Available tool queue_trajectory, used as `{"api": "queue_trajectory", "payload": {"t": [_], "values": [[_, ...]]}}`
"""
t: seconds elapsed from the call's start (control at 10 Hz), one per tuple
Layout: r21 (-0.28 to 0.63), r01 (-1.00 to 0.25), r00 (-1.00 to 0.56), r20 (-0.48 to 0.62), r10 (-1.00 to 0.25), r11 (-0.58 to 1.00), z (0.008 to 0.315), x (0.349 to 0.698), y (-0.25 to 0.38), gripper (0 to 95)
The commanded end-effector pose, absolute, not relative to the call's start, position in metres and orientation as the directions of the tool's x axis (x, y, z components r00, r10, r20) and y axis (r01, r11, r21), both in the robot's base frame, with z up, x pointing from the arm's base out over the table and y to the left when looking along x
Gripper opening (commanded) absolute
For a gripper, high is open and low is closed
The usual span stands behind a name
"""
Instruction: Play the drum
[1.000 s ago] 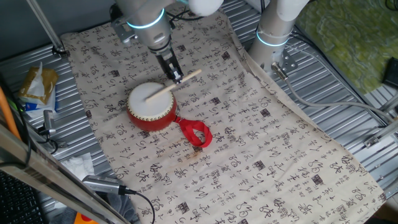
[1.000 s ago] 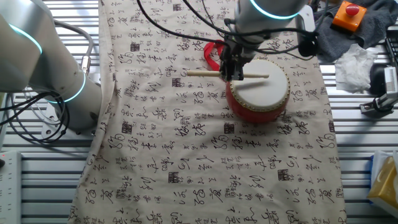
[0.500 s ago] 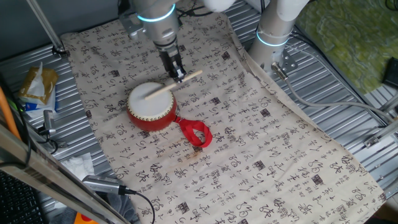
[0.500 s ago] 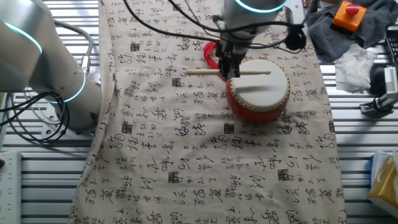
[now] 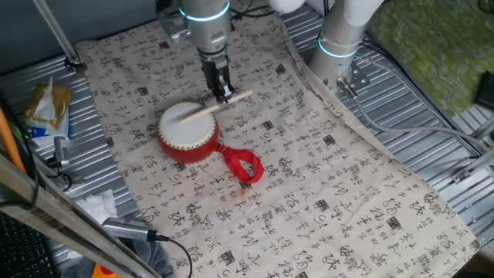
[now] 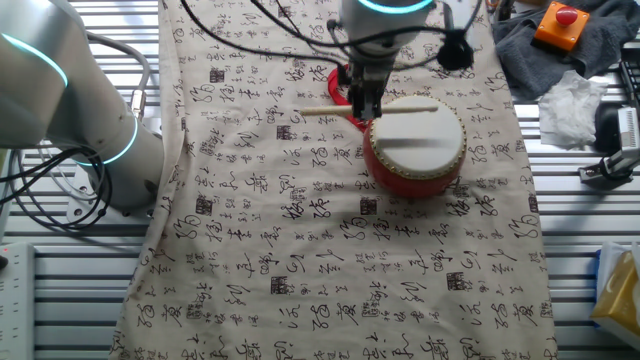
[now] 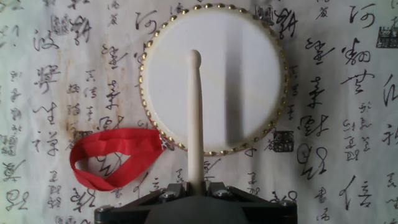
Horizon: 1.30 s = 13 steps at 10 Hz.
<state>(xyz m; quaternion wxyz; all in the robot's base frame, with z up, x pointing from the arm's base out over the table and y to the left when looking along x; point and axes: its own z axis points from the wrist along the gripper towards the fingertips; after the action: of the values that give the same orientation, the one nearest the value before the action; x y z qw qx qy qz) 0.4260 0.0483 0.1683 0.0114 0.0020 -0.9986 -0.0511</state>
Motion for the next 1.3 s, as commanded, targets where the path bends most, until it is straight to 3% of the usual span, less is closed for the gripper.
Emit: {"api": "queue_trajectory", "payload": {"t": [0.1,1.3], "values": [[0.101,0.009,-1.0,0.021,0.007,0.995,0.166,0.431,0.058,0.0],[0.072,0.029,-0.999,0.016,0.028,0.997,0.164,0.456,0.108,0.0]]}}
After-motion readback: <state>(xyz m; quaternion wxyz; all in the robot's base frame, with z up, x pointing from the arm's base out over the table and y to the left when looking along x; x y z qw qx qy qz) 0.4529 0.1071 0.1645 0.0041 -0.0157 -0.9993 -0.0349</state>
